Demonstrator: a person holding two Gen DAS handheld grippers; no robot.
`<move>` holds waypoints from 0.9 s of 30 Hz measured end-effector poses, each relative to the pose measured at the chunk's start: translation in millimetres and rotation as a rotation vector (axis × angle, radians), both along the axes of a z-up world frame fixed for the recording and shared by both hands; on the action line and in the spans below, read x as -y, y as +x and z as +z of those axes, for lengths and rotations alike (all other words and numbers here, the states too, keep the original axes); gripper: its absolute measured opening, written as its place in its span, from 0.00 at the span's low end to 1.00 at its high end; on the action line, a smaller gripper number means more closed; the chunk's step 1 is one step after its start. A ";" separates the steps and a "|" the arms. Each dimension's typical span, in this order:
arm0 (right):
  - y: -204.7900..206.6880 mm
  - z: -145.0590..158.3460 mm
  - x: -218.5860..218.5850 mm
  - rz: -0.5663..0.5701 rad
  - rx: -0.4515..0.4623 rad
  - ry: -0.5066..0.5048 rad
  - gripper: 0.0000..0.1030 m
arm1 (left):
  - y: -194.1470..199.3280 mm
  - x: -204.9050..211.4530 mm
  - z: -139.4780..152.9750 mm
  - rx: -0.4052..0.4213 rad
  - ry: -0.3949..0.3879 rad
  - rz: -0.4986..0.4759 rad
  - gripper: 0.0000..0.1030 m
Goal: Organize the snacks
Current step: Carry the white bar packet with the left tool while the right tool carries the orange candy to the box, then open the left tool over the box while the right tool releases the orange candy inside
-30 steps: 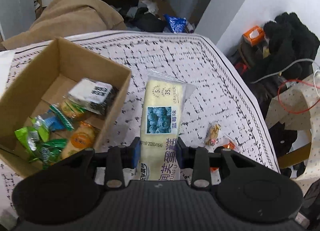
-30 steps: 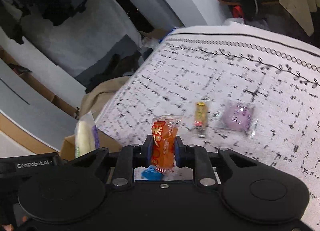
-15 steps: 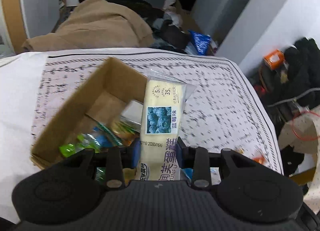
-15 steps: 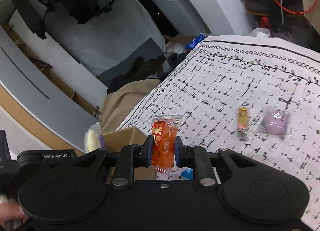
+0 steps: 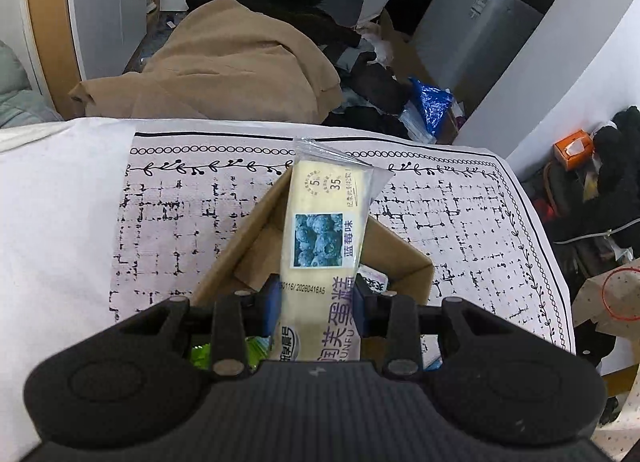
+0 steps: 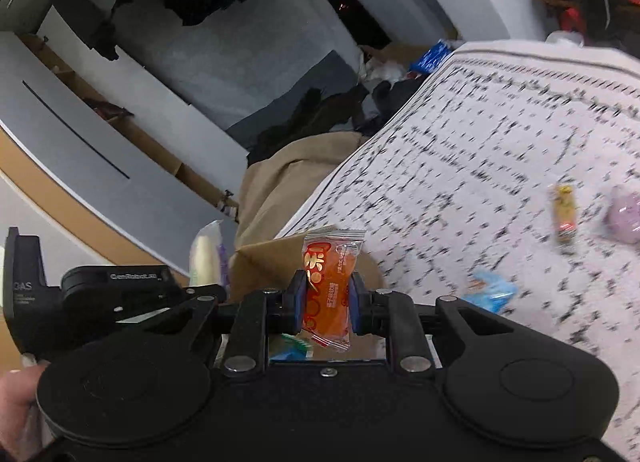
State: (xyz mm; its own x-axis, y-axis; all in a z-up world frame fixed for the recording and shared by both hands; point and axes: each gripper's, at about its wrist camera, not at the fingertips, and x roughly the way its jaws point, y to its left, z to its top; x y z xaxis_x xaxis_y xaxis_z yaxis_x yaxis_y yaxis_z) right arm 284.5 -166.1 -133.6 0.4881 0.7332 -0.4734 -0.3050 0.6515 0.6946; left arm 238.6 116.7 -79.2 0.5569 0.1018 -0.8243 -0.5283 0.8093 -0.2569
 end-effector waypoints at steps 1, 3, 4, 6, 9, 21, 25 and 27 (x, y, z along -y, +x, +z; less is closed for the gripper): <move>0.1 1.1 -5.1 0.008 0.000 -0.001 0.20 | 0.2 -2.2 -0.7 -0.002 -0.004 -0.001 0.34; -0.2 4.2 -16.1 0.020 0.005 -0.010 0.21 | 0.6 -6.1 -2.4 -0.007 -0.011 -0.002 0.34; 0.2 5.5 -21.9 0.026 0.003 -0.008 0.21 | 0.6 -8.1 -3.9 -0.010 -0.017 -0.002 0.34; 0.2 8.6 -31.6 0.037 0.003 -0.008 0.21 | 0.8 -12.5 -7.0 -0.015 -0.029 0.001 0.35; -1.6 15.3 -46.3 0.055 0.010 -0.018 0.21 | 0.4 -21.6 -11.3 -0.017 -0.041 0.016 0.35; -1.2 20.9 -90.6 0.054 -0.013 -0.092 0.21 | -9.3 -43.0 -10.1 0.016 -0.117 0.024 0.43; -3.1 21.0 -96.9 0.040 -0.022 -0.120 0.21 | -15.3 -51.0 -3.3 0.051 -0.128 0.051 0.50; -3.7 23.0 -98.3 0.029 -0.027 -0.131 0.21 | -17.6 -54.4 -1.6 0.059 -0.143 0.056 0.50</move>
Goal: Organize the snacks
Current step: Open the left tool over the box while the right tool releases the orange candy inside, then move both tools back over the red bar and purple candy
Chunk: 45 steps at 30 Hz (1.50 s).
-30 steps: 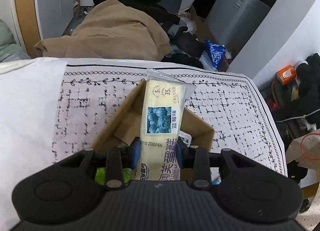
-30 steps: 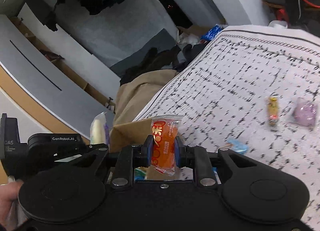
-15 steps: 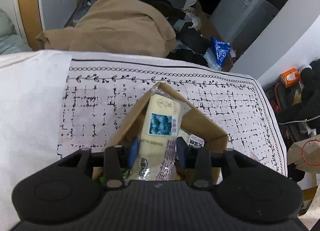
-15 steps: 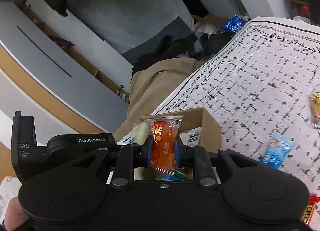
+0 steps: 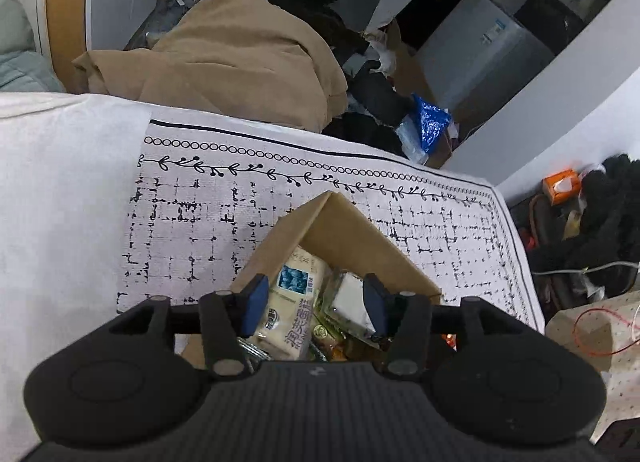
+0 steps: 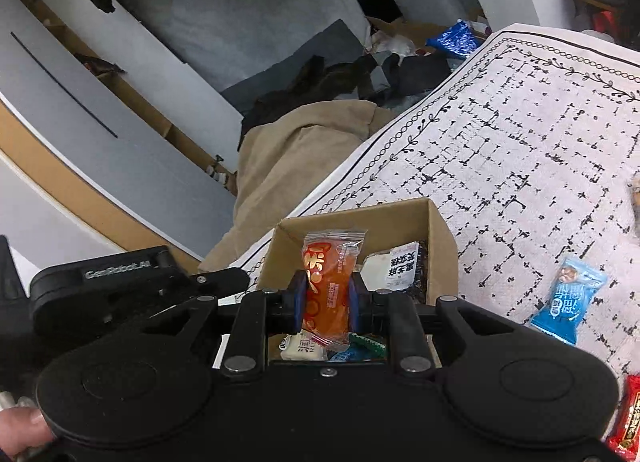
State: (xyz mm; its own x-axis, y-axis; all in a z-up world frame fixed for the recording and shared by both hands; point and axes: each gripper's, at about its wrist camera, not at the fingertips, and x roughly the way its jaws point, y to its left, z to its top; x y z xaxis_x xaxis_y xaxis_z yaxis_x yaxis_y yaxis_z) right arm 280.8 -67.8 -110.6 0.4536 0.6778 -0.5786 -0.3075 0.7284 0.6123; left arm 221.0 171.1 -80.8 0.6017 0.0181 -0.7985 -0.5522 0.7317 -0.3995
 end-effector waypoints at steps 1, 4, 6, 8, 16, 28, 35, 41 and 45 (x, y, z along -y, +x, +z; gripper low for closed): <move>-0.4 1.1 0.3 -0.009 -0.005 -0.004 0.25 | -1.4 -0.9 0.8 0.003 -0.007 0.000 0.50; -2.1 4.3 3.5 -0.037 -0.019 -0.014 0.34 | -6.0 -2.2 3.4 0.011 -0.024 -0.001 0.51; -6.6 8.3 8.3 -0.049 -0.011 -0.006 0.41 | -9.2 -1.1 5.3 0.016 -0.032 -0.006 0.55; -12.1 13.1 15.9 -0.072 0.001 -0.003 0.47 | -13.1 1.0 8.2 0.024 -0.032 -0.016 0.59; -34.0 25.9 47.0 -0.140 0.026 -0.037 0.66 | -27.9 11.8 17.3 0.009 -0.018 -0.042 0.78; -65.0 46.6 107.1 -0.172 0.073 -0.089 0.86 | -51.7 53.8 29.4 0.011 0.005 -0.112 0.94; -79.1 54.1 135.8 -0.193 0.118 -0.112 0.95 | -57.0 84.1 41.6 0.055 0.020 -0.196 1.00; -81.3 50.7 163.2 -0.220 0.123 -0.130 0.97 | -58.8 109.0 42.5 0.055 0.042 -0.232 1.00; -80.5 45.4 184.7 -0.254 0.110 -0.120 0.97 | -58.9 126.2 42.6 0.049 0.062 -0.255 1.00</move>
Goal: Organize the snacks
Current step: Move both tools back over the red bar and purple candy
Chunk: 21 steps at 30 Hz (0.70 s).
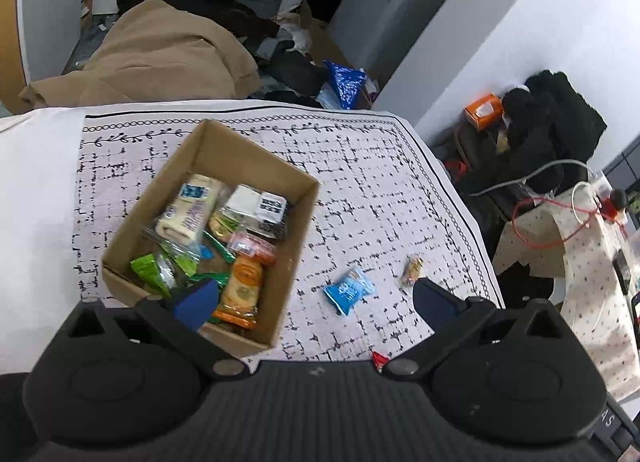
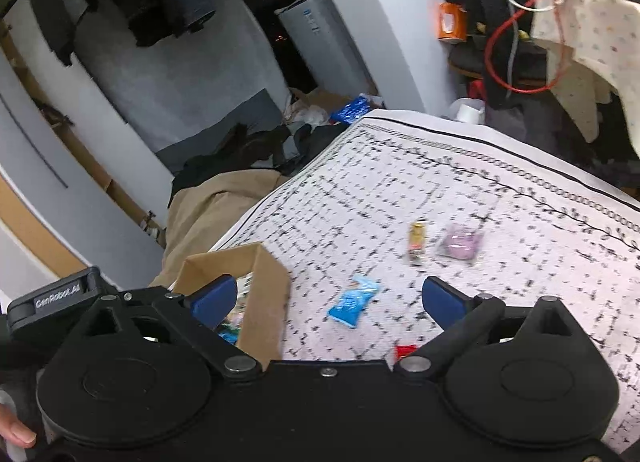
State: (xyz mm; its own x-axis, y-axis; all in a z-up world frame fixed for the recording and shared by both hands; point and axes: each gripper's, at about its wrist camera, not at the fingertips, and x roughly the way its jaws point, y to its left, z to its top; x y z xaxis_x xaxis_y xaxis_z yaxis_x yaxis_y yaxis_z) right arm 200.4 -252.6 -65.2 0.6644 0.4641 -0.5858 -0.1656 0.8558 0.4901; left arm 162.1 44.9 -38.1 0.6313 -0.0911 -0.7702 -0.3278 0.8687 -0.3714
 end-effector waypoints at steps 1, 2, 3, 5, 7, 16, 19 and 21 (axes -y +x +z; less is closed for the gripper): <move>0.8 -1.7 5.7 -0.003 -0.005 0.010 0.97 | 0.3 3.6 -0.2 -0.001 0.001 -0.005 1.00; 1.6 -3.3 11.9 -0.008 -0.009 0.021 0.97 | 1.0 6.8 -0.8 0.001 -0.005 -0.011 1.00; 2.4 -4.6 17.3 -0.015 -0.011 0.027 0.97 | 1.4 10.0 -1.4 0.002 -0.015 -0.020 1.00; 3.6 -7.9 28.7 -0.031 -0.013 0.038 0.97 | 2.6 16.8 -2.8 -0.003 -0.025 -0.032 1.00; 5.1 -11.4 41.7 -0.046 -0.017 0.062 0.97 | 4.5 25.6 -3.6 -0.010 -0.020 -0.043 1.00; 12.2 -34.6 83.8 -0.107 -0.051 0.119 0.97 | 12.4 66.2 -20.2 -0.097 -0.001 -0.084 1.00; 14.0 -42.1 92.3 -0.111 -0.064 0.135 0.96 | 14.4 77.8 -25.6 -0.110 0.004 -0.087 1.00; 15.4 -47.2 97.6 -0.112 -0.073 0.147 0.96 | 15.9 86.9 -28.2 -0.111 0.026 -0.090 1.00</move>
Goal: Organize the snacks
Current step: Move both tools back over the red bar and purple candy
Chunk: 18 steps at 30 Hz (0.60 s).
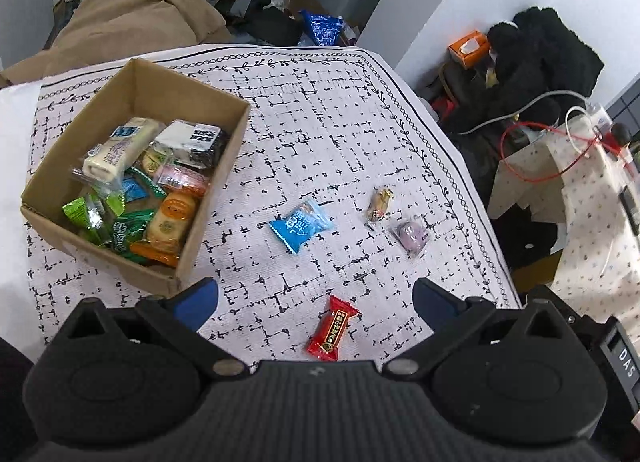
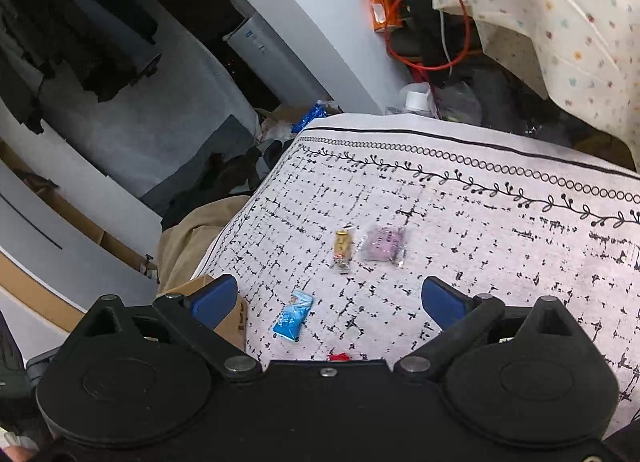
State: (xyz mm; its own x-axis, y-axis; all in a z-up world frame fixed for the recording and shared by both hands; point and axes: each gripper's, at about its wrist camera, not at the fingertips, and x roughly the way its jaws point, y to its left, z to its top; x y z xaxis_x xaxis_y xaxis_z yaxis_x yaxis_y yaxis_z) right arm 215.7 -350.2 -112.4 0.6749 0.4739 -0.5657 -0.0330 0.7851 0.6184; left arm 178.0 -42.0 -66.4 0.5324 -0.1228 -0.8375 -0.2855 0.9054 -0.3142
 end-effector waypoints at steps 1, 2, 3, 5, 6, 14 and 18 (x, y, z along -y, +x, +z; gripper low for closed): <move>1.0 -2.5 2.2 0.001 -0.004 0.006 0.96 | 1.7 4.1 -2.0 -0.004 0.004 -0.003 1.00; 2.0 -5.2 4.2 0.005 -0.009 0.013 0.96 | 2.7 7.8 -4.5 -0.009 0.005 -0.006 1.00; 2.9 -7.6 5.7 0.010 -0.013 0.018 0.96 | 3.2 11.5 -7.0 -0.013 0.004 -0.010 1.00; 4.2 -13.2 8.6 0.013 -0.022 0.027 0.95 | 4.6 18.6 -12.3 -0.020 0.007 -0.015 0.99; 5.2 -15.8 9.8 0.015 -0.028 0.031 0.93 | 4.8 21.7 -15.1 -0.022 0.010 -0.015 0.99; 13.4 -38.4 17.8 0.035 -0.085 0.068 0.87 | 11.1 45.7 -47.4 -0.076 0.022 -0.011 0.87; 18.7 -48.8 22.9 0.044 -0.108 0.096 0.84 | 17.0 55.8 -66.9 -0.115 0.012 -0.013 0.79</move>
